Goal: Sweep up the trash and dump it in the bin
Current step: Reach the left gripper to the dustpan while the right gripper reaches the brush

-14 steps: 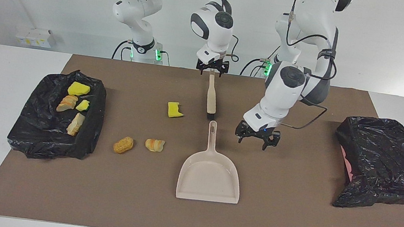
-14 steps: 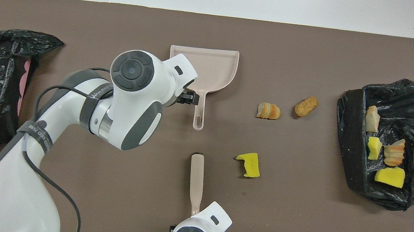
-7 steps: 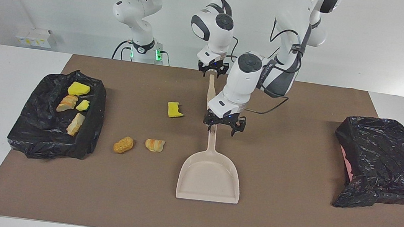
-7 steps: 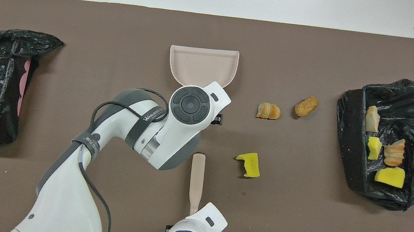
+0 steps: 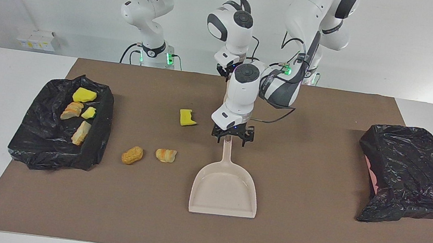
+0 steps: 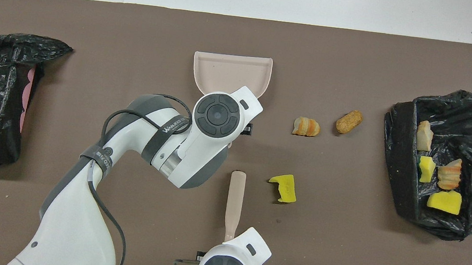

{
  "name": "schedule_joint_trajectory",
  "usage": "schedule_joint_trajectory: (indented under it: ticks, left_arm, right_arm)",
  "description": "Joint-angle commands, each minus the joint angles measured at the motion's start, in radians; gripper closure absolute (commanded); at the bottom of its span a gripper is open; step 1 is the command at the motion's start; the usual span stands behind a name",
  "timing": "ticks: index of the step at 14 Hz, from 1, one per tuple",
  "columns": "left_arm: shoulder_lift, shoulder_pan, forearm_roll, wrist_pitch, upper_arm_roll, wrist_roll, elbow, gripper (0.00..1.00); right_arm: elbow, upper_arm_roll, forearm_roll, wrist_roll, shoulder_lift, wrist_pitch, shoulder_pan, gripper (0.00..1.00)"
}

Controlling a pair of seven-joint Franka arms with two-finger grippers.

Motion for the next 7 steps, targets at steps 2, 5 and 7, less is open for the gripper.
schedule_joint_trajectory:
  ticks: [2, 5, 7]
  left_arm:
    - [0.023, 0.005, 0.016, 0.005, 0.004, -0.012, 0.032, 0.25]
    - [0.023, 0.006, 0.016, 0.006, 0.004, -0.015, 0.024, 0.35]
    - [0.021, 0.003, 0.014, 0.005, 0.004, -0.014, 0.022, 0.44]
  right_arm:
    - [-0.016, 0.001, -0.033, -0.013, -0.122, -0.144, -0.142, 1.00]
    - [0.003, 0.003, -0.178, -0.096, -0.092, -0.166, -0.268, 1.00]
    - [0.035, 0.003, -0.263, -0.183, -0.049, -0.172, -0.366, 1.00]
